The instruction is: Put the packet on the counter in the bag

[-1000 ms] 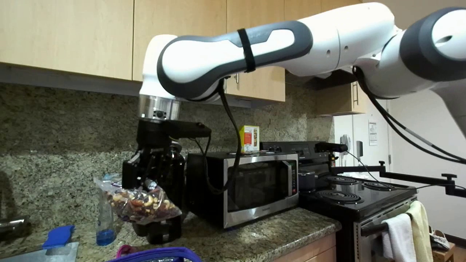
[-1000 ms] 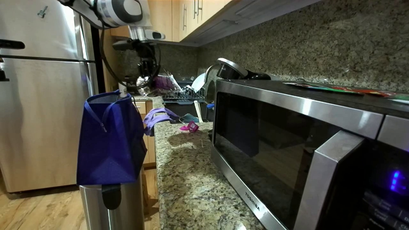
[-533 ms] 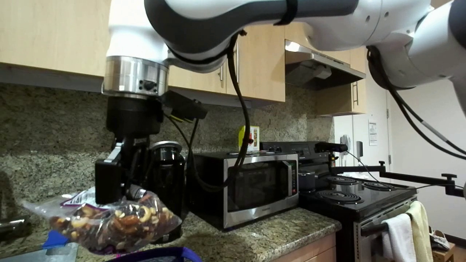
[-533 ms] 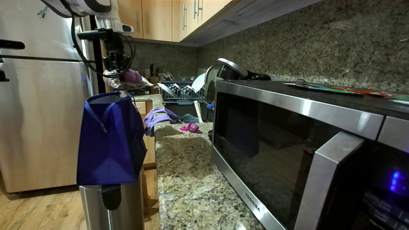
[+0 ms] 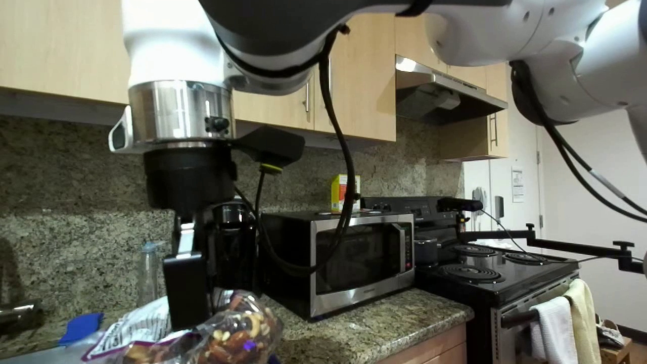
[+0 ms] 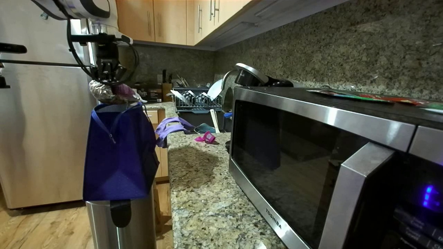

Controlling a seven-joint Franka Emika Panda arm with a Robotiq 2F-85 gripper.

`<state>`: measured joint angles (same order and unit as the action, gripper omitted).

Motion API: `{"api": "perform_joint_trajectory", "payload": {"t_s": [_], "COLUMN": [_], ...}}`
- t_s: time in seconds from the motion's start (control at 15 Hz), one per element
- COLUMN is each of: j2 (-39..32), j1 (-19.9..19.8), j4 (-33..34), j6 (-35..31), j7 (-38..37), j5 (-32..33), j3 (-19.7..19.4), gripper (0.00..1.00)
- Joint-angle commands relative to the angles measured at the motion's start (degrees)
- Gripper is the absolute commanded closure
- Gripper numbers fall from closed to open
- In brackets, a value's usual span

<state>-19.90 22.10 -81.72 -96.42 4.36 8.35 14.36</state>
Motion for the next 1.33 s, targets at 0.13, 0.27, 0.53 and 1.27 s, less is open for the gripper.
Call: {"api": "perform_joint_trajectory", "payload": {"t_s": [0.13, 0.27, 0.53, 1.27], "j2": [-2.1, -3.6, -7.0, -13.3], "j1": [0.0, 0.3, 1.8, 5.8], "j4": [1.6, 2.5, 5.5, 12.7], "j6": [7.3, 8.5, 11.6, 9.4], "j7": [4.4, 5.9, 8.2, 16.0], "j5": [0.7, 1.3, 2.8, 4.5], "j3": [0.8, 1.0, 1.4, 2.3], "gripper": [0.93, 0.93, 0.93, 0.92]}}
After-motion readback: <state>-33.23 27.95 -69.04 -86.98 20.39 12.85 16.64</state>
